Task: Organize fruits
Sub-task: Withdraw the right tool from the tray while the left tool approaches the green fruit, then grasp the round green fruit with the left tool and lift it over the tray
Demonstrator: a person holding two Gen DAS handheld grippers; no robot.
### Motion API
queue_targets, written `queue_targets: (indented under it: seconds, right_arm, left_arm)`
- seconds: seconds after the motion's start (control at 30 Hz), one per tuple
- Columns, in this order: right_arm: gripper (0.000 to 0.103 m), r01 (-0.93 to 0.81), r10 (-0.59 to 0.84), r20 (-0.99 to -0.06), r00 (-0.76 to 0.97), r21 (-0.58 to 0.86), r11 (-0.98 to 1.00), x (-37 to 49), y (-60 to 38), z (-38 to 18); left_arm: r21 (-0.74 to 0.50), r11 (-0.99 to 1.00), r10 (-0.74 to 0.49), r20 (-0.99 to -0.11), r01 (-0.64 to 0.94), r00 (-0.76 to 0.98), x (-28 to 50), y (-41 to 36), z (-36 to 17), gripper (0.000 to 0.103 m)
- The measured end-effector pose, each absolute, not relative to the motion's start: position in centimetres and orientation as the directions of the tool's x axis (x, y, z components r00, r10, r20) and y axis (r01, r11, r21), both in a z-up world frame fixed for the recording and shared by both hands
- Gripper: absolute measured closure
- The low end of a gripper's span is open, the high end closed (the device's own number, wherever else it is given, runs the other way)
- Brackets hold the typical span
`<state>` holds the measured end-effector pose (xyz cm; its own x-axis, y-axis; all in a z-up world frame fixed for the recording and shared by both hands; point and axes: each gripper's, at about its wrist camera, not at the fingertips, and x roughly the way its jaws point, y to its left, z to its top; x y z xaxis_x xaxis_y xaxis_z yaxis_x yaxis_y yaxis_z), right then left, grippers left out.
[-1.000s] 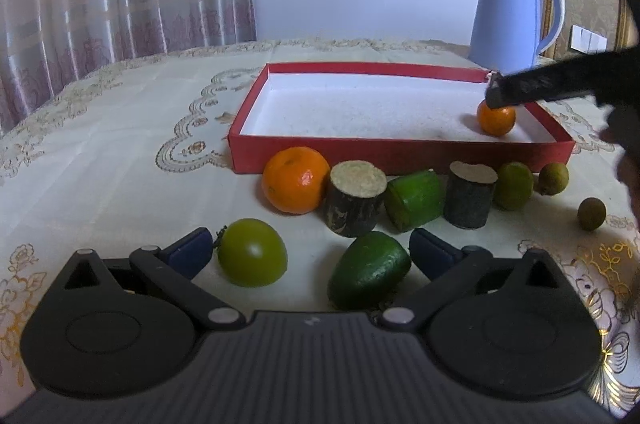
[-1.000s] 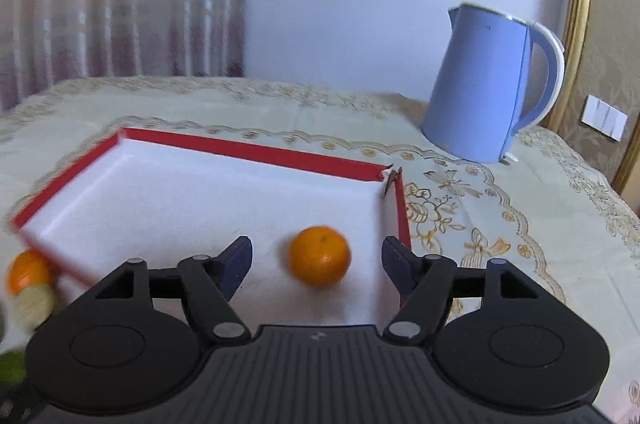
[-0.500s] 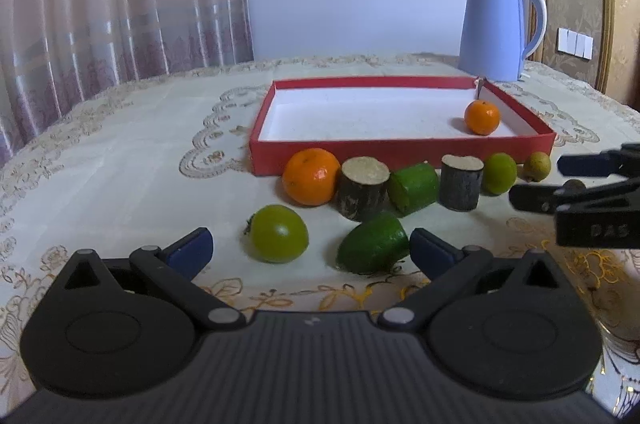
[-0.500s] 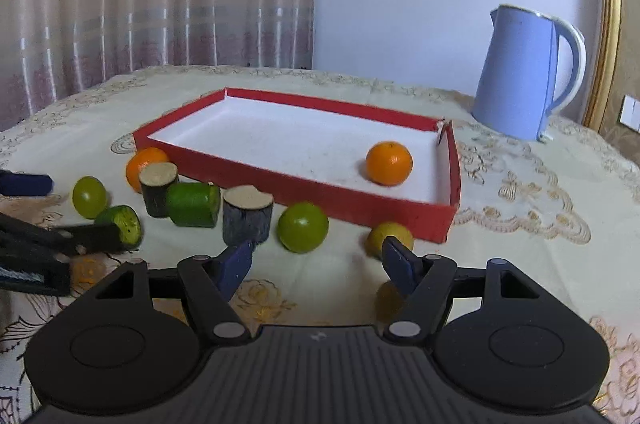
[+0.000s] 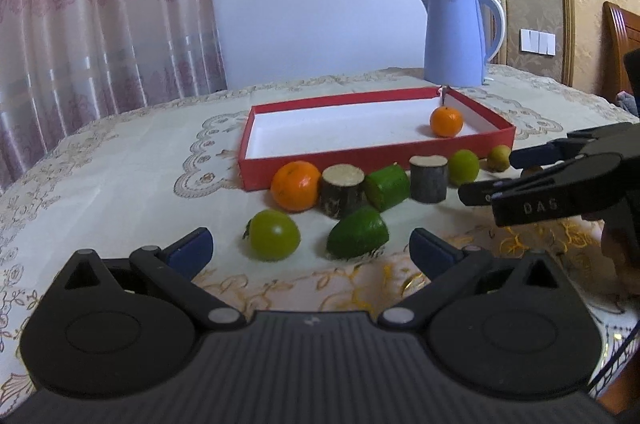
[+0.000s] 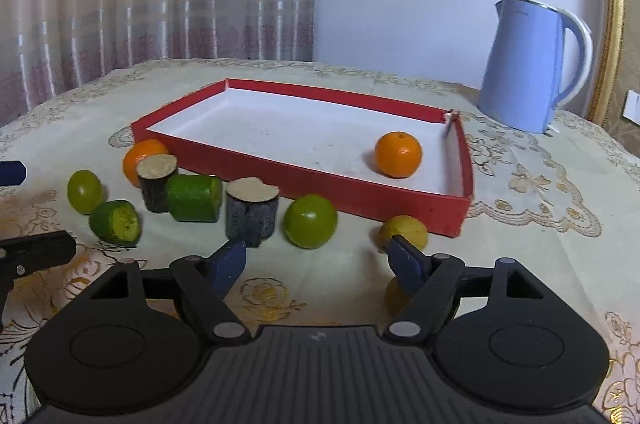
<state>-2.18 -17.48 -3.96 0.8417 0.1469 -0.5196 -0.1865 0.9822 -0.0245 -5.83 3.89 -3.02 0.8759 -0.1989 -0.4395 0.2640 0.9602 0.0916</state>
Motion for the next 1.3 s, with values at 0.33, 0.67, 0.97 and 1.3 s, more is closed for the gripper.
queue_targets:
  seconds: [0.33,0.67,0.97,1.3]
  right_arm:
    - [0.020,-0.212,0.145,-0.549,0.823,-0.060,0.975,-1.9,-16.6,-4.2]
    - [0.008,-0.177,0.080,-0.552,0.830,-0.124,0.976,-1.8,-15.8,-4.4]
    - [0.004,-0.166,0.069,-0.555,0.829,-0.128,0.978,-1.7,-15.8,-4.5]
    - [0.000,-0.157,0.053,-0.560,0.827,-0.139,0.978,-1.6,-15.7,-4.6]
  left_arm:
    - [0.064,0.993,-0.053,-0.484,0.096,0.873,-1.4,6.4,-2.6,0.000]
    - [0.040,0.997,-0.036,-0.563,0.071,0.826,0.9,5.9,-4.2,0.000]
    - [0.052,0.993,-0.058,-0.557,0.105,0.828,0.7,5.4,-4.4,0.025]
    - [0.031,0.982,-0.139,-0.559,0.189,0.817,0.4,4.8,-4.4,0.062]
